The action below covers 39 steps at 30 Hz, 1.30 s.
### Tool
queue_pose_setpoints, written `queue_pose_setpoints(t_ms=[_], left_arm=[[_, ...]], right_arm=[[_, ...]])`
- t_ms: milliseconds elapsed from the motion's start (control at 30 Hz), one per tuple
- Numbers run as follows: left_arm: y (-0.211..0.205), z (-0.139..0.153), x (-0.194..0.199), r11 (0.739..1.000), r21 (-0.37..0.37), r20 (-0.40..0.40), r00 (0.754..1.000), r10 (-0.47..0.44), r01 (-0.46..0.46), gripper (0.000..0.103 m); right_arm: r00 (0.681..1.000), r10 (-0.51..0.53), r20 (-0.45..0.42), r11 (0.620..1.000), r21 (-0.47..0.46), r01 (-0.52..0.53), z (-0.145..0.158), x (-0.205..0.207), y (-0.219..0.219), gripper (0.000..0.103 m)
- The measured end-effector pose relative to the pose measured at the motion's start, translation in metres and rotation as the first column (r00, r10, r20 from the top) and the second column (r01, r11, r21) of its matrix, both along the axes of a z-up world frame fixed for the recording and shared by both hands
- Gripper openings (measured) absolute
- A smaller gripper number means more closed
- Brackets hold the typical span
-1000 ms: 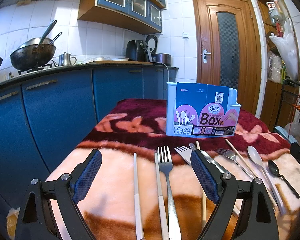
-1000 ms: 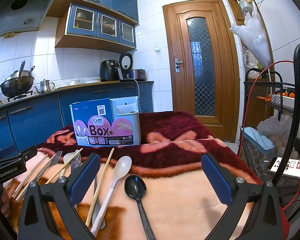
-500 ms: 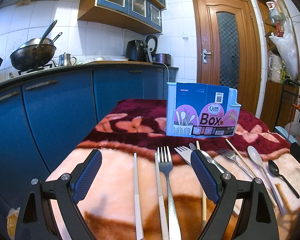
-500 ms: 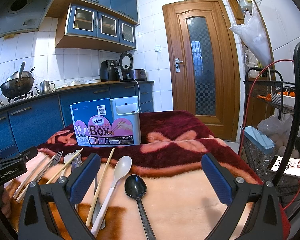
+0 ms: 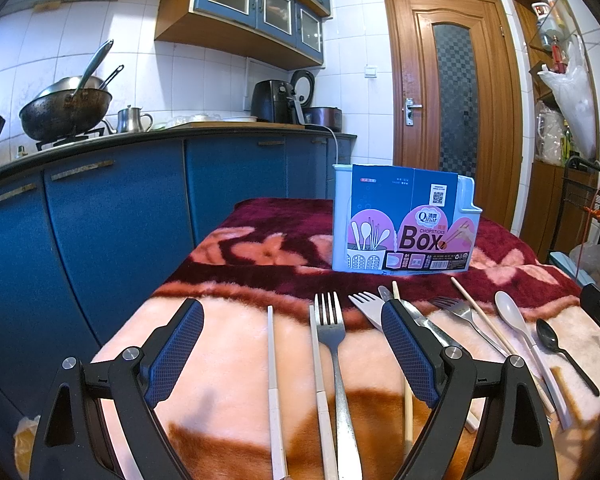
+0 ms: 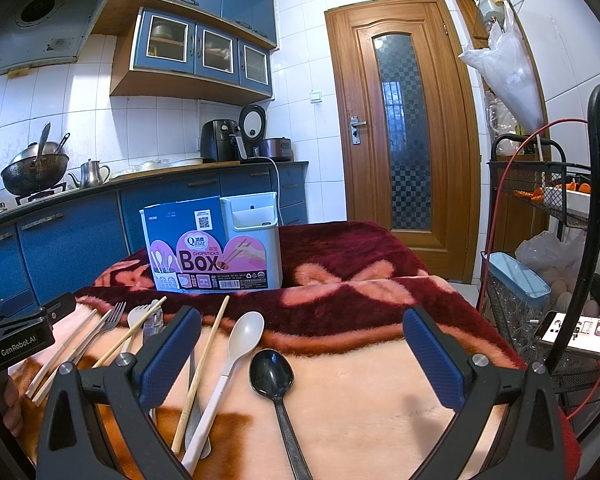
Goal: Organize utensils
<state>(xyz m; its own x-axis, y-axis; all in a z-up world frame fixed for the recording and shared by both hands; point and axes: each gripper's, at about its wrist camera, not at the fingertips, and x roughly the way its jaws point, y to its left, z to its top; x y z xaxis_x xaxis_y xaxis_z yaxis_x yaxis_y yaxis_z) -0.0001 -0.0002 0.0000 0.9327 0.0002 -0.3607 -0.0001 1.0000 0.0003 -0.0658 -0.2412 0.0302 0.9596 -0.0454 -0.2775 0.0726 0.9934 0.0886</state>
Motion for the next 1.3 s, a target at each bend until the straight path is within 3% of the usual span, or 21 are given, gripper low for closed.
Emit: queue_pose_setpoints(t_ms=[1167, 1300], left_arm=[[-0.0001, 0.0, 0.0001, 1.0, 0.003, -0.002, 1.0, -0.001, 0.001, 0.091], [0.0013, -0.001, 0.0008, 1.0, 0.007, -0.023, 1.0, 0.002, -0.002, 0.091]], right_arm=[[1.0, -0.021, 0.009, 1.0, 0.008, 0.02, -0.0009, 0.0003, 0.0003, 0.103], [0.999, -0.013, -0.03, 1.0, 0.012, 0.013, -0.0018, 0.0056, 0.0004, 0.103]])
